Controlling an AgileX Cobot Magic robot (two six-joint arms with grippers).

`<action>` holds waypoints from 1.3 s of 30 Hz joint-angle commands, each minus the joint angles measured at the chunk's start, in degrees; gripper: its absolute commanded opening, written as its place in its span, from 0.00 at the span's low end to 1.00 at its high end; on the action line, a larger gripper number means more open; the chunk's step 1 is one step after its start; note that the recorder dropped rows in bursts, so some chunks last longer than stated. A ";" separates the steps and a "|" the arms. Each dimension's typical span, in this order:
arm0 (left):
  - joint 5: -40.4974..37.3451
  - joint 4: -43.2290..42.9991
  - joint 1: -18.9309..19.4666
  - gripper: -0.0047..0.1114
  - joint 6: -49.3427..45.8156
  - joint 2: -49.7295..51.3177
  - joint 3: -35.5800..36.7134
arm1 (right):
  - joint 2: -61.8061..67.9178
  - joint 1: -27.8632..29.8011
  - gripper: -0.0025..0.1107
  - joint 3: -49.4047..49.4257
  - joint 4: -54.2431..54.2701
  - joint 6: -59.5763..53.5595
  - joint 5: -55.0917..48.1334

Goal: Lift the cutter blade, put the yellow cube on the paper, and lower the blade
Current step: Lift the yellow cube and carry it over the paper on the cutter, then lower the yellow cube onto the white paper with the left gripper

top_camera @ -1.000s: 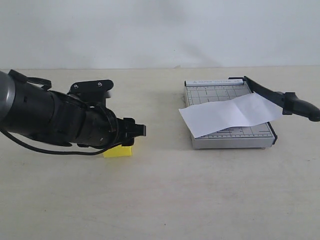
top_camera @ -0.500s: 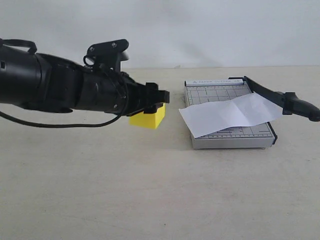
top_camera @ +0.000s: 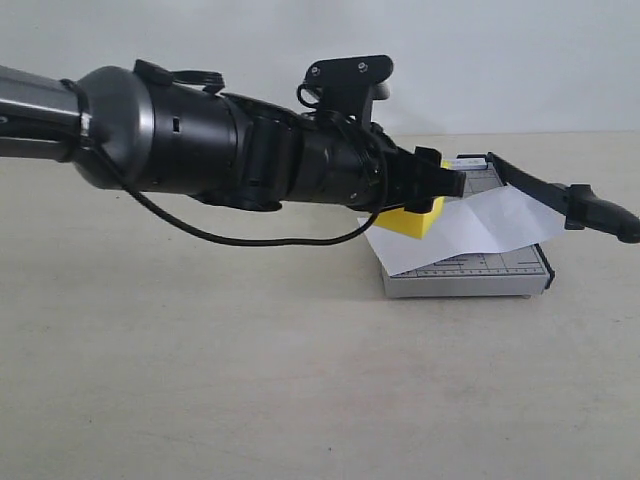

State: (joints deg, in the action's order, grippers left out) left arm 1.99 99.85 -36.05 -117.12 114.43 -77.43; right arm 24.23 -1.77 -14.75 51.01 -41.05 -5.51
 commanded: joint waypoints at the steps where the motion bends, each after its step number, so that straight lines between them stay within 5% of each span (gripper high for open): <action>1: -0.27 0.10 -1.37 0.08 -2.47 2.55 -4.08 | -0.23 -0.02 0.02 0.07 -0.15 0.08 0.51; 14: 4.50 -2.37 -5.04 0.08 -2.86 11.03 -16.51 | -0.23 -0.02 0.02 0.07 -0.15 0.08 0.51; 39: 8.87 -5.02 -5.16 0.08 -2.86 18.07 -22.59 | -0.23 -0.02 0.02 0.07 -0.15 0.08 0.51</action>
State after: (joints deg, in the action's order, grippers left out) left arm 10.84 95.32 -40.97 -119.79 132.52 -99.50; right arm 24.23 -1.77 -14.75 51.01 -41.05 -5.40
